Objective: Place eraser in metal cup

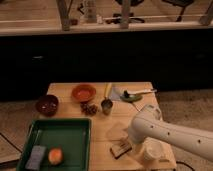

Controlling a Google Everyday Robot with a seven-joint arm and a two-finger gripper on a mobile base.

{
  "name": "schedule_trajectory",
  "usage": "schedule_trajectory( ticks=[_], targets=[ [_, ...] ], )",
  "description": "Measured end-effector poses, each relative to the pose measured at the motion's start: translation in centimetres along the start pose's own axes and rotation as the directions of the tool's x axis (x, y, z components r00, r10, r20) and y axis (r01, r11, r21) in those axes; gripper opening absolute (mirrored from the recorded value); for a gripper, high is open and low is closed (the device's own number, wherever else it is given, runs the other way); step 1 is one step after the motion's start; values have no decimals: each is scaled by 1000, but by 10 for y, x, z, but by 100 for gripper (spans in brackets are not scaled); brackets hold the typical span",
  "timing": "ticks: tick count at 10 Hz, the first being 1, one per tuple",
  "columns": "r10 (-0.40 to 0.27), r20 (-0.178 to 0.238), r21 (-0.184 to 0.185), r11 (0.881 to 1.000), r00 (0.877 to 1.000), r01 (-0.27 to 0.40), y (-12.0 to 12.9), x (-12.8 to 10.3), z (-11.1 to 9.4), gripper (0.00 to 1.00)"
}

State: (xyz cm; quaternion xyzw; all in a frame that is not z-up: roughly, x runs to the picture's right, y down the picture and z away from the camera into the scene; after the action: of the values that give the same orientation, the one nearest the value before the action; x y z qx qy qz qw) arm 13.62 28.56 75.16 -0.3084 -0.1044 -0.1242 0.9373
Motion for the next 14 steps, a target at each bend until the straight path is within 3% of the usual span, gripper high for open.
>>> schedule_trajectory(
  ticks=[2, 6, 14],
  targets=[
    [-11, -2, 0, 1000, 1000, 11, -2, 0, 14, 80],
    [-5, 6, -17, 1000, 1000, 5, 3, 1, 14, 80],
    [-101, 2, -40, 994, 995, 101, -2, -16, 26, 80]
  ],
)
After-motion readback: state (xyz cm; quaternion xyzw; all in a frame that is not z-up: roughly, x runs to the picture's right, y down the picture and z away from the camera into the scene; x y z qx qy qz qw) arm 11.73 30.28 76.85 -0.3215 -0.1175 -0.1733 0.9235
